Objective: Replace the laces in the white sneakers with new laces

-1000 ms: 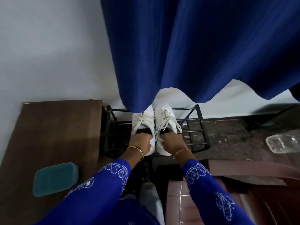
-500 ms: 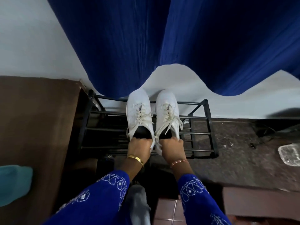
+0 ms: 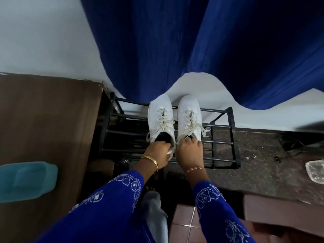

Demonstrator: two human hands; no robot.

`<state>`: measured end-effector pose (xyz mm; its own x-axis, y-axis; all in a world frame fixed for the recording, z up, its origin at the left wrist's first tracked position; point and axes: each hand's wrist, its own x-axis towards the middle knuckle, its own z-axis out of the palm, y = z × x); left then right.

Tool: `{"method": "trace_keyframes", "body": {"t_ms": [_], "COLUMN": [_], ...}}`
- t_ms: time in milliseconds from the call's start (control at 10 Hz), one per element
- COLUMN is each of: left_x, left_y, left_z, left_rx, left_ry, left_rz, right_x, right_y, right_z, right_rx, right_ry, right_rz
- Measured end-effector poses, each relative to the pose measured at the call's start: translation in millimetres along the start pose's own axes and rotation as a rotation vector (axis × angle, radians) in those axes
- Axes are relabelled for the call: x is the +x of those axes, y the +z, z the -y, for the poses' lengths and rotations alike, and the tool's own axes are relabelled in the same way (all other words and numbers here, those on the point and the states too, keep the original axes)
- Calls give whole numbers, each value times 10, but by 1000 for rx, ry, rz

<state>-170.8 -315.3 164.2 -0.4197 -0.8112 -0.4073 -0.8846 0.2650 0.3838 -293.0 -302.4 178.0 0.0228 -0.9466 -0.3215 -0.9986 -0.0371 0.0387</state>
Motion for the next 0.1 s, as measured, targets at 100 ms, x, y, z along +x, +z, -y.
{"method": "trace_keyframes", "body": {"t_ms": [100], "left_x": [-134], "left_y": [-108], "left_z": [109], "left_rx": [-28], "left_ry": [-10], "left_rz": [-80], "right_x": [-47], "right_y": [-168], "right_z": [191], "right_rx": [6], "right_ry": [-75], "right_rz": [-180]}}
